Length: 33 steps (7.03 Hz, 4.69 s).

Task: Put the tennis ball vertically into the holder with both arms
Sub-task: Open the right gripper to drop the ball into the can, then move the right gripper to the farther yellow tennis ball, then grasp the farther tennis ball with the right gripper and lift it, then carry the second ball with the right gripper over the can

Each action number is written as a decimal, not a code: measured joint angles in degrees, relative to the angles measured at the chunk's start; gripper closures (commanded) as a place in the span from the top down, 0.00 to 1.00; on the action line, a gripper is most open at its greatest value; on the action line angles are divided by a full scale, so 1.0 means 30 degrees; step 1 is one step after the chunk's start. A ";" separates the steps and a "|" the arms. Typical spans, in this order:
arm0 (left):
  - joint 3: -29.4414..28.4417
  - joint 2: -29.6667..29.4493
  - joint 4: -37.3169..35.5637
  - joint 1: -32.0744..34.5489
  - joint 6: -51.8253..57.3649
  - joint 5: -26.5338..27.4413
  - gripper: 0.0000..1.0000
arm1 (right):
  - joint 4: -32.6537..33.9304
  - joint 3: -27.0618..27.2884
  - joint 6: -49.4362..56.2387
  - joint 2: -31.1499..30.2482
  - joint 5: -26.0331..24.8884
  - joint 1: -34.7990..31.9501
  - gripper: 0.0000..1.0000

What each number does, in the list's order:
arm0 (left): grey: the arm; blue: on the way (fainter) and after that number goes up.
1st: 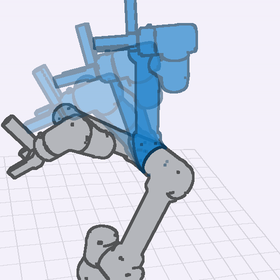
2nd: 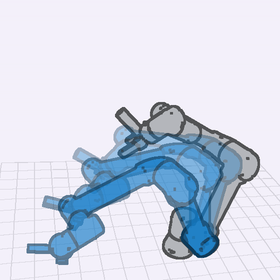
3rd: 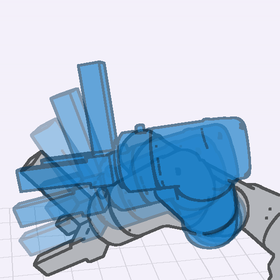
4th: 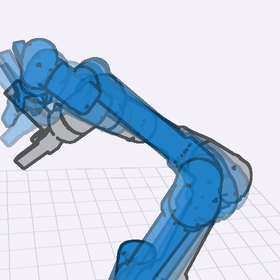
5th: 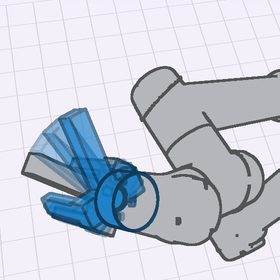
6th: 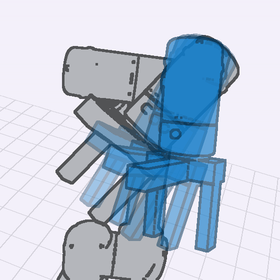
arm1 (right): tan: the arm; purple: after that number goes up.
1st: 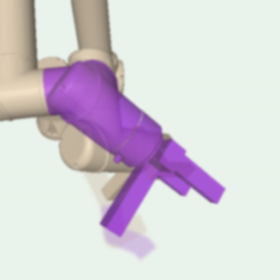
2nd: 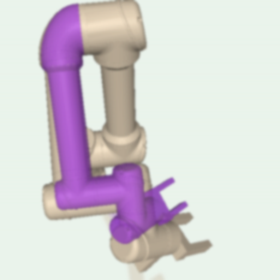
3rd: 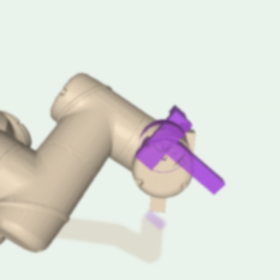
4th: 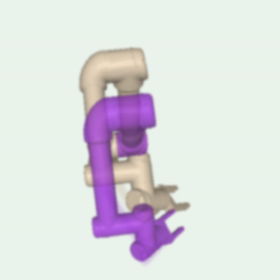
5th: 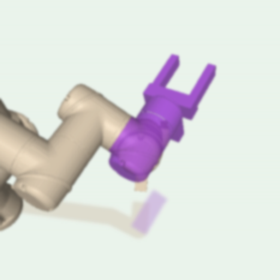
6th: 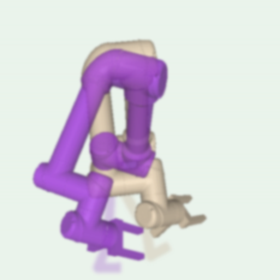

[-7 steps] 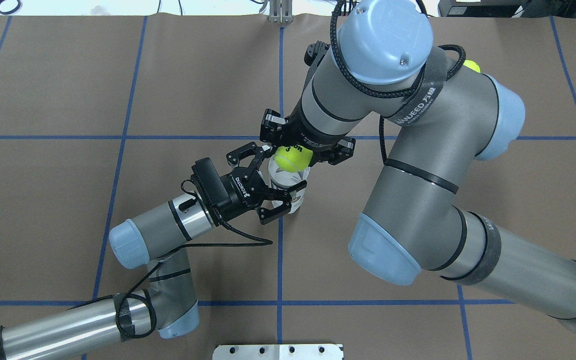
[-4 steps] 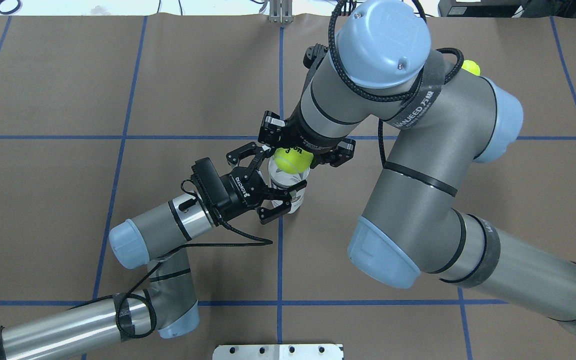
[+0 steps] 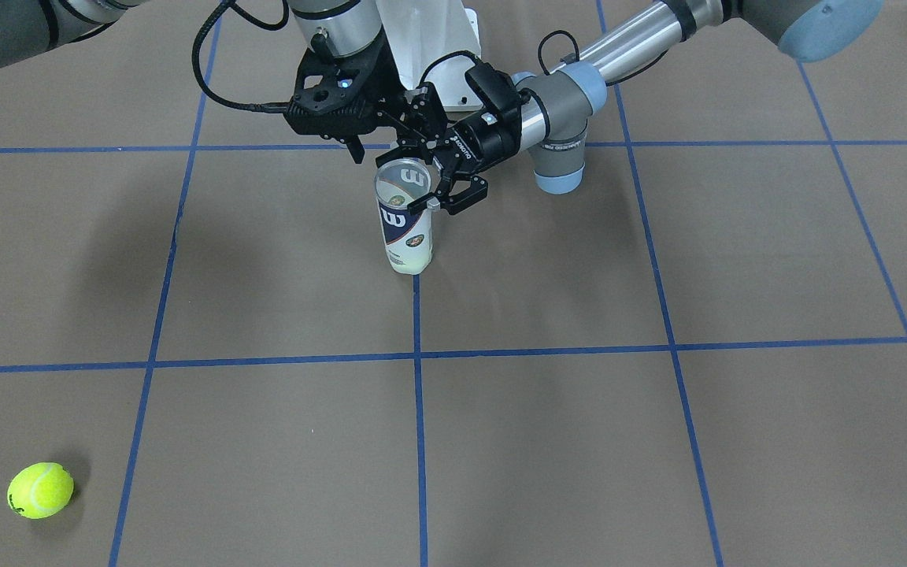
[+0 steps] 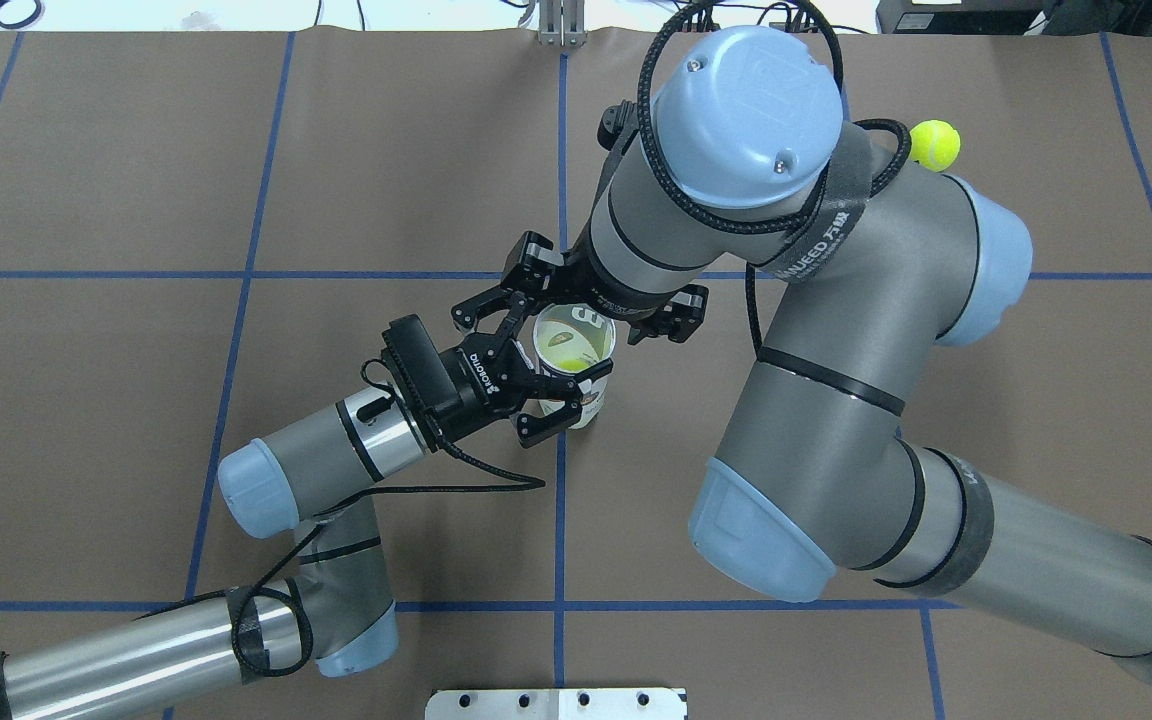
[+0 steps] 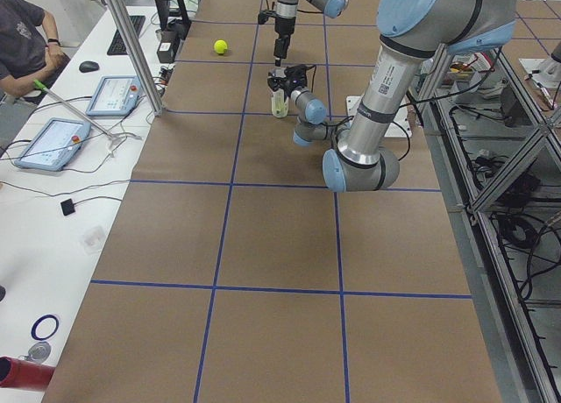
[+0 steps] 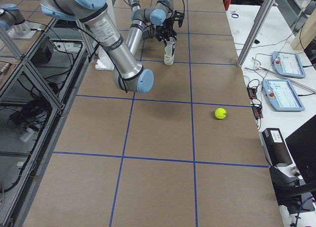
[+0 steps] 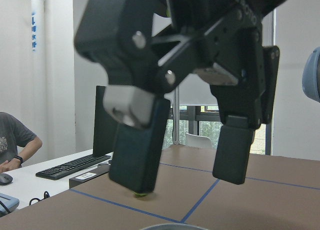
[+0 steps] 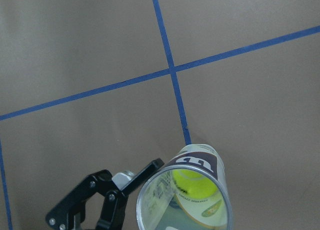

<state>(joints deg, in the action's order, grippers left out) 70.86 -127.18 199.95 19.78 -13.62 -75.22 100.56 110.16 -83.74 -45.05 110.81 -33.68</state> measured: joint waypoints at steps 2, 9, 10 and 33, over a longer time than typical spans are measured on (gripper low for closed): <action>-0.0002 -0.0002 -0.0001 0.0000 -0.0001 0.0015 0.86 | 0.0424 0.0585 0.0532 -0.1173 0.0267 -0.1239 1.00; 0.0063 0.0070 0.0379 0.0001 -0.0059 0.0024 0.87 | -0.9946 -1.6400 1.1728 -0.2550 0.2899 -1.0292 1.00; 0.0052 0.0074 0.0380 0.0000 -0.0058 0.0024 0.87 | -1.0560 -1.7325 1.1835 -0.2371 0.2161 -1.0311 0.99; -0.0035 -0.0070 0.0323 -0.0029 -0.0108 0.0052 0.87 | -0.0531 -0.0469 -0.5763 0.0807 0.1412 -0.1079 0.00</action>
<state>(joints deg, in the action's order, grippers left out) 70.75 -127.39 200.92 19.69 -13.95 -75.06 98.96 108.75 -101.03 -42.63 115.05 -36.91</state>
